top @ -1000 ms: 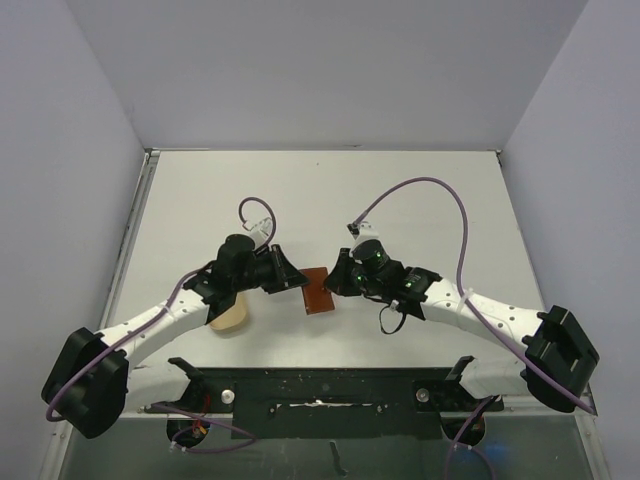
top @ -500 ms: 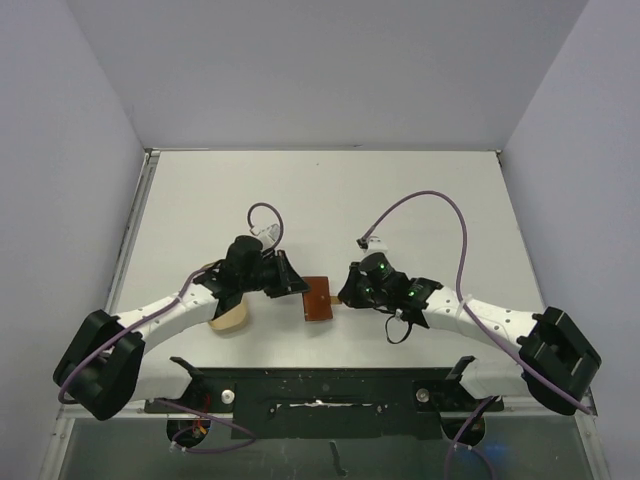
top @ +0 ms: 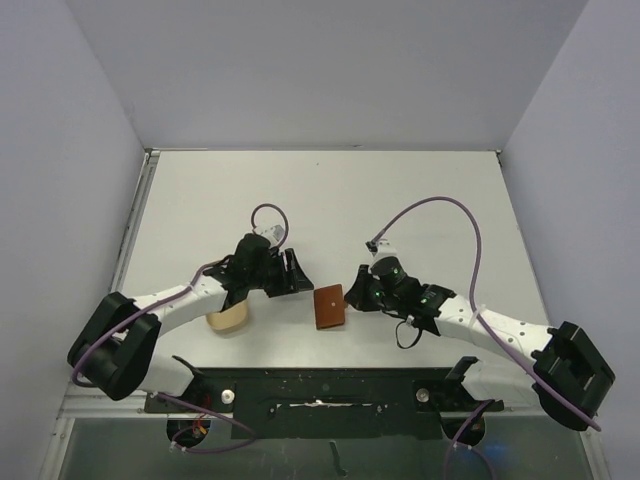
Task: Put the credit cards into the card holder
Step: Open the card holder at the center of the board.
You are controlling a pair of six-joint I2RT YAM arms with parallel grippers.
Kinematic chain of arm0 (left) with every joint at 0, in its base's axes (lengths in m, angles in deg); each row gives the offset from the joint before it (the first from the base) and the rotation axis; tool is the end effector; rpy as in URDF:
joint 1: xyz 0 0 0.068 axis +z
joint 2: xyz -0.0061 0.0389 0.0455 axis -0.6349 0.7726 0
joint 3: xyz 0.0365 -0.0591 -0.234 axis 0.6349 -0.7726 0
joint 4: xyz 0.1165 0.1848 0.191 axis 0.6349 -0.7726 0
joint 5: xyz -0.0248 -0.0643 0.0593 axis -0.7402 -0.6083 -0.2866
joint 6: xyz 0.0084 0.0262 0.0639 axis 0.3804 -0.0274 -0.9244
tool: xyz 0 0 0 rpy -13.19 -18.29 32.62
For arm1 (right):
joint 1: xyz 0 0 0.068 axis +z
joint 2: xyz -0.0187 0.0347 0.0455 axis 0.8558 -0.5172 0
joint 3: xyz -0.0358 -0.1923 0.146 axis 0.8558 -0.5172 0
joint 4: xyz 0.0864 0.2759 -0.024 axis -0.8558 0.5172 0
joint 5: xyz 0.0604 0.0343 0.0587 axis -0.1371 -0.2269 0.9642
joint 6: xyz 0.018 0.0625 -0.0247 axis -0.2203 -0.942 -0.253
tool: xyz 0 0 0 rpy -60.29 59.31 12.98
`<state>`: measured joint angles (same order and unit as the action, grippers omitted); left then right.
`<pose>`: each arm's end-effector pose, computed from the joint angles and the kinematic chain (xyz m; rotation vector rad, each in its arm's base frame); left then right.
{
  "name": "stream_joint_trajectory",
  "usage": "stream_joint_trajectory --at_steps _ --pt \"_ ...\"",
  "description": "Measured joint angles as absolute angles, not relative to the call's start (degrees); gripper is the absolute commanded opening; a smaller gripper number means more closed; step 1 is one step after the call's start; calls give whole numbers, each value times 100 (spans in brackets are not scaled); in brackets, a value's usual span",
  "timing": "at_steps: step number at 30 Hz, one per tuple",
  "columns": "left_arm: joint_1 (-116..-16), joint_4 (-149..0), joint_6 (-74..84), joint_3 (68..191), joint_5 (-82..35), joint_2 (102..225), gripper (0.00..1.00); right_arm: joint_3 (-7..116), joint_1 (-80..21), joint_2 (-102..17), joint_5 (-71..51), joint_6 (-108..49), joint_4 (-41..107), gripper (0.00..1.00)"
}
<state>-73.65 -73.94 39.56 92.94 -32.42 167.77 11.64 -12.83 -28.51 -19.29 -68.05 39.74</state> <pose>0.2495 -0.1900 0.1081 -0.0946 2.5059 -1.0062 0.2019 0.2065 0.1387 0.0067 2.4188 0.7572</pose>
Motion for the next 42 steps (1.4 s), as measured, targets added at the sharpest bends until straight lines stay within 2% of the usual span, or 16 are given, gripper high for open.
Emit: stream_joint_trajectory --at_steps 3,17,33,42 --pt "-7372 -7464 3897 9422 -3148 16692 58 1121 -1310 -2687 -1822 -6814 3867 0" --pt "-7383 -7495 3868 9145 -3314 15608 59 614 -1307 -2292 -1284 -7515 2531 0" --pt "-7383 -7250 3807 8242 -3745 15245 62 301 -1207 -2309 -1230 -8261 1755 0" --pt "-7383 -6977 3759 8236 -3802 15426 58 303 -1187 -2318 -1328 -8403 1871 0"
